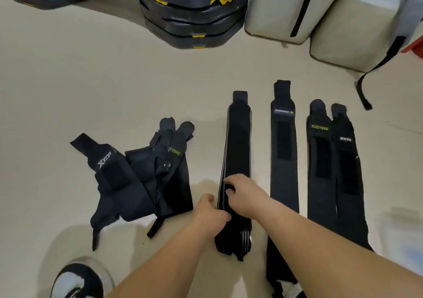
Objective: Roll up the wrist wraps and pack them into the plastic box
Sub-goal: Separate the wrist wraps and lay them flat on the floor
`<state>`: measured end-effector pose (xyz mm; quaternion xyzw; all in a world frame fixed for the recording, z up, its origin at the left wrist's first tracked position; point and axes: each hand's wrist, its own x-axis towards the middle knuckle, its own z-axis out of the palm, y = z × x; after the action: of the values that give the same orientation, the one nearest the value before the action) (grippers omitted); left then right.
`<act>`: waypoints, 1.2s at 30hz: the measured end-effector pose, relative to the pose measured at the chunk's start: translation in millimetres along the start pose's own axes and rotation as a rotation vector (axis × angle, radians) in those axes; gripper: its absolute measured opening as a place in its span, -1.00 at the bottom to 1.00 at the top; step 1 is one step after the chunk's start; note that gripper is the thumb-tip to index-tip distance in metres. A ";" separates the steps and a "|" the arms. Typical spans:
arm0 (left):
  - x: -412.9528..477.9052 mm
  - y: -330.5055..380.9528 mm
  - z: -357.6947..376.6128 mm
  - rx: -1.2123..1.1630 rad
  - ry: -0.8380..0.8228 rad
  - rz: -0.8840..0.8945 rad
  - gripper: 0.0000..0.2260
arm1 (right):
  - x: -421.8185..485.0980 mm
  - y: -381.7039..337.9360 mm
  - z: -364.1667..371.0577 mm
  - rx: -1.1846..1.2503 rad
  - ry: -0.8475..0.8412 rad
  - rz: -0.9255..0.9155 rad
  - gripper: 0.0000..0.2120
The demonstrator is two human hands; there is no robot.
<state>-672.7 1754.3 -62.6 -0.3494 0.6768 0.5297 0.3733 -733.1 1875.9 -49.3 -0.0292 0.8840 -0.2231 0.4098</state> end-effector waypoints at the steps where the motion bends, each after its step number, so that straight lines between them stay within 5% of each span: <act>1: 0.6 -2.9 -2.9 0.028 -0.012 0.010 -0.35 | -0.4 -2.1 9.3 -0.060 -0.069 -0.016 -0.54; 5: 1.5 -13.0 -15.7 0.146 -0.010 0.048 -0.46 | -6.4 2.3 25.8 -0.151 -0.238 0.045 -0.44; 14: -4.0 -23.3 -63.2 0.125 0.012 0.147 -0.61 | -22.0 -1.7 15.2 -0.247 -0.336 0.279 -0.37; 17: -6.8 -27.8 -89.9 0.096 0.128 0.218 -0.70 | -25.7 -20.6 15.6 -0.202 -0.335 0.311 -0.54; 21: -11.7 -30.5 -137.1 -0.076 0.341 0.212 -0.74 | -13.0 -58.2 29.0 -0.167 -0.182 0.181 -0.44; 28: -4.2 -43.0 -222.0 -0.379 0.691 0.138 -0.74 | 13.0 -152.2 53.8 0.142 -0.091 -0.124 -0.54; 36: 37.1 -26.9 -261.1 -0.730 0.455 -0.009 -0.78 | 27.6 -155.0 73.2 0.045 -0.201 -0.147 -0.45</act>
<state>-702.3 1491.0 -65.6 -0.5695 0.5086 0.6421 0.0689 -717.7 1703.1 -45.5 -0.1070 0.8286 -0.2682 0.4797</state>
